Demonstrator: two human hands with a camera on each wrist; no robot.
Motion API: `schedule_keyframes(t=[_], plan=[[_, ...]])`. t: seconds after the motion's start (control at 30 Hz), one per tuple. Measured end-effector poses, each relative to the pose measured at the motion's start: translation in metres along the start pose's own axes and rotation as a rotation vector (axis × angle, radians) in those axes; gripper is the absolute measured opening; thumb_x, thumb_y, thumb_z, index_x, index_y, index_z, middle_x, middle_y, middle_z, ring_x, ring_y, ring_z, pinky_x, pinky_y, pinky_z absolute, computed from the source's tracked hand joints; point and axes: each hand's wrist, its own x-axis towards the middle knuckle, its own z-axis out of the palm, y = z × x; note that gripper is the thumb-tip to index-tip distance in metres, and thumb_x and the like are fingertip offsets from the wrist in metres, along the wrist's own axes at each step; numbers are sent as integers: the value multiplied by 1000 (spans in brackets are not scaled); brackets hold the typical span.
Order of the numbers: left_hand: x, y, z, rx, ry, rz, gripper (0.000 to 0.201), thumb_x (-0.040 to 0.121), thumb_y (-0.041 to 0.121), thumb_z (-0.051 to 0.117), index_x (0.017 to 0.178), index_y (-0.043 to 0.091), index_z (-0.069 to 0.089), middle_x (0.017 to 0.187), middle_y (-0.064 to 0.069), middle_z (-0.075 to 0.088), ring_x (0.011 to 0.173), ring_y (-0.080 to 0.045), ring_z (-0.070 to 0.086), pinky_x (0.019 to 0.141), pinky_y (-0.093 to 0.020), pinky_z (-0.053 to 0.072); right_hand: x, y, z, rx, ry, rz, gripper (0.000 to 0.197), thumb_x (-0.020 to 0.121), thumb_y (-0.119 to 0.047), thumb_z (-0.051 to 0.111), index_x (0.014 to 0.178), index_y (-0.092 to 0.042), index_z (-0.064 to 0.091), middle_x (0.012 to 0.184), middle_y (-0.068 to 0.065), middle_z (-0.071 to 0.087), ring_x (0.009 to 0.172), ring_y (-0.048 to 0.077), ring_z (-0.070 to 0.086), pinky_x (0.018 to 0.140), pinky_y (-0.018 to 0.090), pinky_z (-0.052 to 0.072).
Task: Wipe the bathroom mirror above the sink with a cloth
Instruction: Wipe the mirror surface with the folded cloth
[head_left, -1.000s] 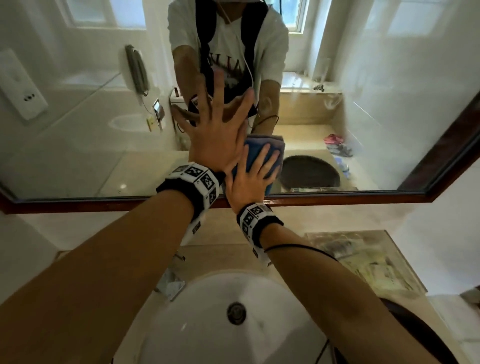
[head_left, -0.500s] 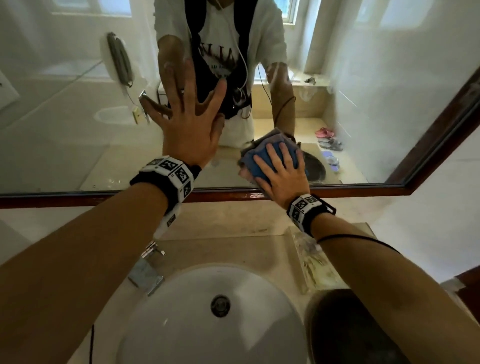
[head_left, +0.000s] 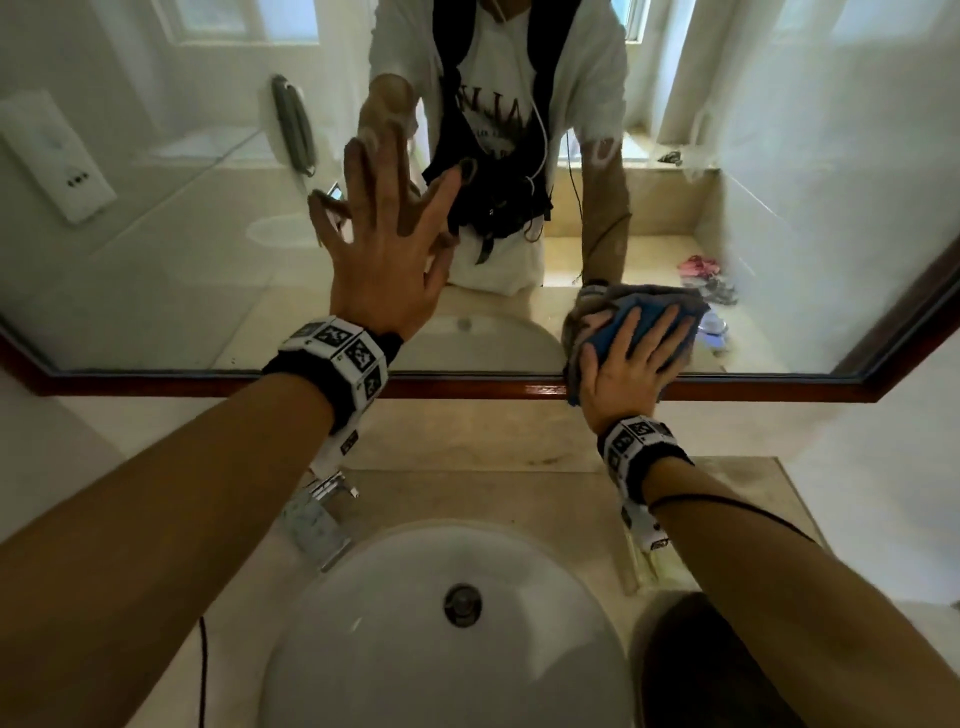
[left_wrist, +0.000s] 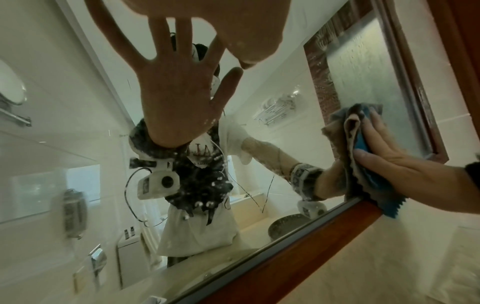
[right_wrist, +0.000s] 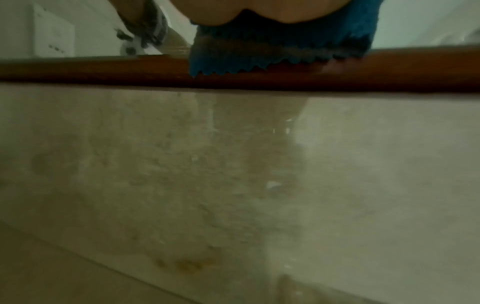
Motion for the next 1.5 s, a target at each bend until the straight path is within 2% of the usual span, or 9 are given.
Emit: schedule_keyframes(t=[0.2, 0.43, 0.57, 0.73, 0.87, 1.03, 1.2, 1.4, 1.5], plan=[[-13, -48, -1, 7, -34, -46, 64, 98, 54, 37, 154, 41, 9, 161, -24, 7, 145, -52, 6, 105, -78, 15, -14, -85, 15, 127, 53, 375, 72, 101, -54, 14, 147, 1, 21, 147, 39, 27, 136, 57, 26, 110, 63, 25], [-21, -111, 3, 56, 13, 106, 58, 102, 46, 33, 156, 35, 13, 163, -16, 12, 150, -36, 11, 109, -71, 17, -31, -164, 31, 217, 107, 475, 72, 100, -51, 13, 147, 2, 19, 150, 38, 23, 139, 55, 20, 112, 62, 21], [-29, -148, 4, 66, 14, 101, 58, 102, 46, 35, 155, 38, 13, 163, -15, 13, 148, -41, 12, 108, -74, 14, -43, -220, 40, 247, 117, 479, 70, 100, -52, 13, 147, 0, 19, 149, 38, 26, 139, 54, 21, 113, 62, 20], [-40, -191, 2, 70, -59, 73, 58, 102, 45, 35, 154, 43, 9, 164, -11, 7, 146, -49, 6, 100, -81, 18, -69, -289, 48, 310, 66, 324, 70, 98, -53, 22, 146, -2, 19, 147, 41, 24, 139, 55, 15, 115, 61, 7], [-40, -200, 0, -12, -67, 110, 54, 102, 36, 37, 153, 42, 19, 164, -8, 10, 148, -45, 6, 97, -83, 19, -97, -333, 52, 233, -68, -105, 72, 94, -55, 32, 150, -13, 16, 150, 31, 19, 136, 51, 16, 107, 69, 13], [-40, -205, 3, -12, -57, 131, 55, 102, 34, 36, 153, 43, 17, 164, -5, 11, 148, -42, 8, 96, -83, 20, -91, -319, 53, 147, -103, -325, 66, 93, -56, 42, 149, -26, 23, 152, 18, 19, 137, 45, 20, 107, 66, 24], [-43, -200, 10, -36, -29, 113, 56, 102, 34, 38, 153, 43, 16, 165, -3, 6, 149, -43, 5, 97, -84, 15, -57, -258, 34, 23, -51, -653, 70, 89, -53, 59, 147, -34, 25, 155, 1, 26, 141, 29, 22, 110, 56, 14], [-46, -196, 16, -67, -10, 65, 64, 99, 33, 45, 153, 45, 13, 165, -4, 3, 148, -44, 2, 98, -85, 8, -13, -205, 10, -20, 39, -595, 66, 91, -60, 49, 147, -35, 28, 155, 1, 22, 143, 29, 21, 116, 52, 0], [-47, -195, 18, -71, -12, 51, 66, 98, 33, 47, 153, 45, 11, 165, -3, 0, 148, -43, -1, 99, -84, 6, 3, -181, 1, -23, 68, -512, 65, 91, -62, 46, 147, -32, 31, 155, 5, 22, 142, 32, 19, 117, 53, 1]])
